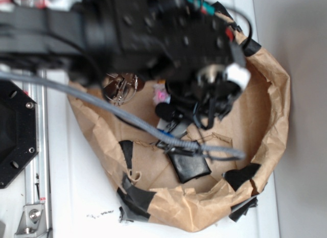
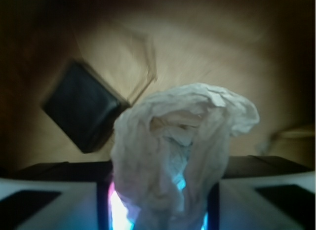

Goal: Grab the white paper.

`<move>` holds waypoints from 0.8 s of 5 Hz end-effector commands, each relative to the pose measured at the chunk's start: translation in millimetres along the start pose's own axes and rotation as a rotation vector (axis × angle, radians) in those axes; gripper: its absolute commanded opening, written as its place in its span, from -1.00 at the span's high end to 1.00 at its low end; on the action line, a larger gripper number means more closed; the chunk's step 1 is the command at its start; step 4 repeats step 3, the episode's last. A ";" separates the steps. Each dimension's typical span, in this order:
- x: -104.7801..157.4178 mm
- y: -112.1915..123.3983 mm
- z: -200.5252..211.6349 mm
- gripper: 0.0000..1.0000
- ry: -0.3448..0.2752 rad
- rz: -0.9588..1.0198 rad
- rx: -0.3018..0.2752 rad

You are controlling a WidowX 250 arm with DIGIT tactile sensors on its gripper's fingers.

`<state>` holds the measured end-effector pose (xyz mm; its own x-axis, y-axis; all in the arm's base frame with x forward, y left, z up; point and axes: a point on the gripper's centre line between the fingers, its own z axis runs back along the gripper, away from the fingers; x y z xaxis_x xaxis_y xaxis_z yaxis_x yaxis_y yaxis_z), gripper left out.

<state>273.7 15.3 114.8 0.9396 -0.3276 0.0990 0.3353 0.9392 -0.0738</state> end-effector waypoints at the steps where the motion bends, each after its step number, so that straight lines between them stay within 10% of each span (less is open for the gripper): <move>1: 15.9 -19.2 76.0 1.00 -0.219 0.201 0.104; 4: 18.3 -28.8 56.7 1.00 -0.188 0.315 0.109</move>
